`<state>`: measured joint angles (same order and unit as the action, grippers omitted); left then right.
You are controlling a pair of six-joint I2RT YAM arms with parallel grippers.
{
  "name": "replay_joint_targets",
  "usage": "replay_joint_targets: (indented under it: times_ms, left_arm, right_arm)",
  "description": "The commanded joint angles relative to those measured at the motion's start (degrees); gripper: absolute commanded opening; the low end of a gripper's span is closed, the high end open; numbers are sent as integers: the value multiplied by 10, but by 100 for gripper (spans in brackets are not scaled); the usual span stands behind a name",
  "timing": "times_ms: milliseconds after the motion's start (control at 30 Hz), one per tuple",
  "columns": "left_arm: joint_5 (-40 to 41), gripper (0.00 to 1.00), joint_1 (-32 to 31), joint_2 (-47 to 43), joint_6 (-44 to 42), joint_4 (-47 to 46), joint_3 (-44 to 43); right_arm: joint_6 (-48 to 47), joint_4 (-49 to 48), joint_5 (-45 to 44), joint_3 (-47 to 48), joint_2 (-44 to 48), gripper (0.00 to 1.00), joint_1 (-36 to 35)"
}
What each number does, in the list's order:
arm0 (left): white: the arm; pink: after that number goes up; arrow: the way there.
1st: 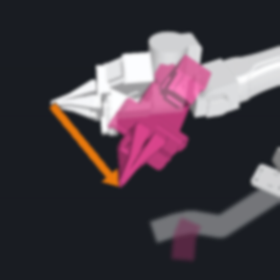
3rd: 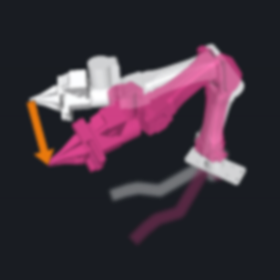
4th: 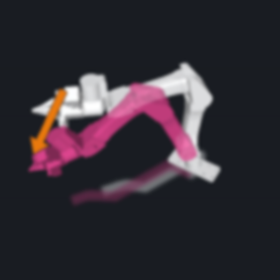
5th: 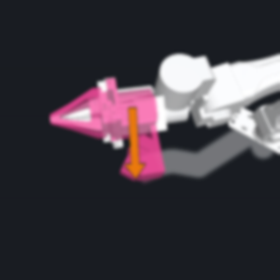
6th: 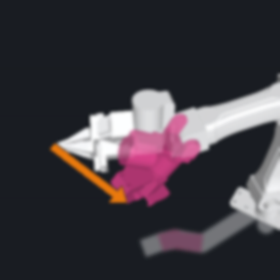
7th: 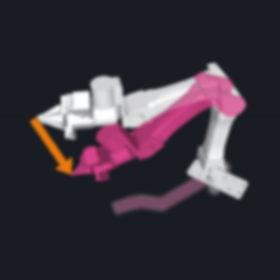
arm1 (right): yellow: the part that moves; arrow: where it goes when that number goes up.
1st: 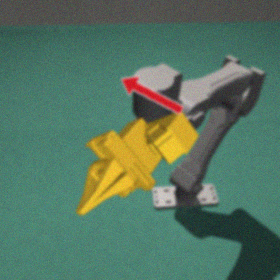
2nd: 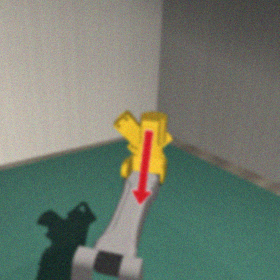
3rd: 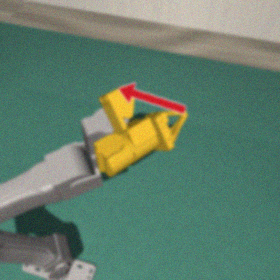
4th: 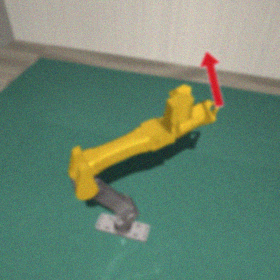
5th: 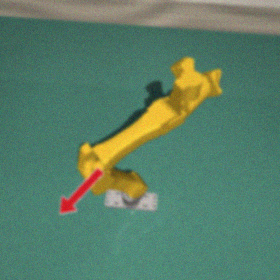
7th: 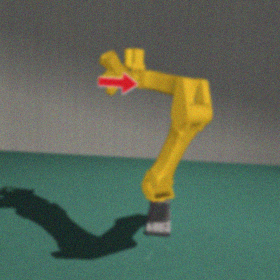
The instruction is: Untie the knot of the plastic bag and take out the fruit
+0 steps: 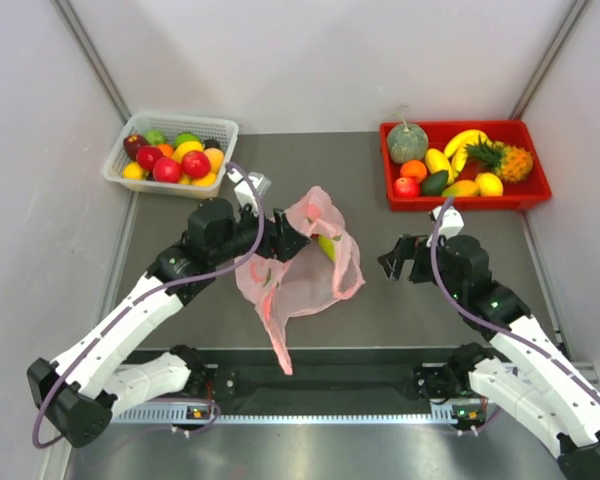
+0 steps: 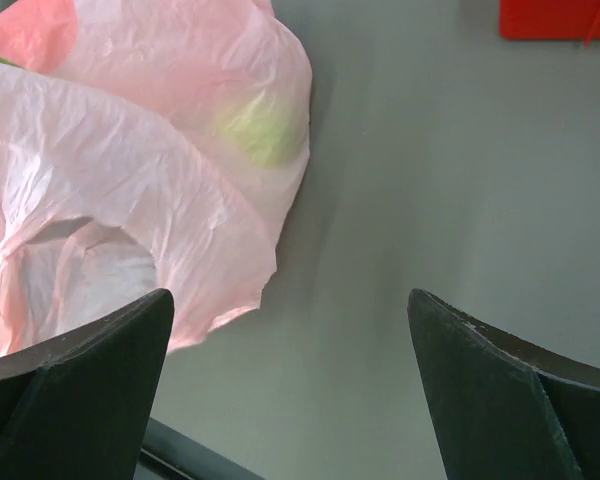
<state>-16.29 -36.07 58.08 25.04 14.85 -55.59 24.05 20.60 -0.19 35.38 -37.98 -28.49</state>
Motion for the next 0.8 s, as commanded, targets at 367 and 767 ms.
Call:
replay_joint_targets:
  times_ms: [367,767]
  left_arm:
    - [163,99,52,45,-33,116,-172]
    - [17,99,120,373,-86,143,-292]
  right_arm:
    - [-30,0,-24,11,-8,100,-11]
    - [-40,39,-25,29,22,100,-12]
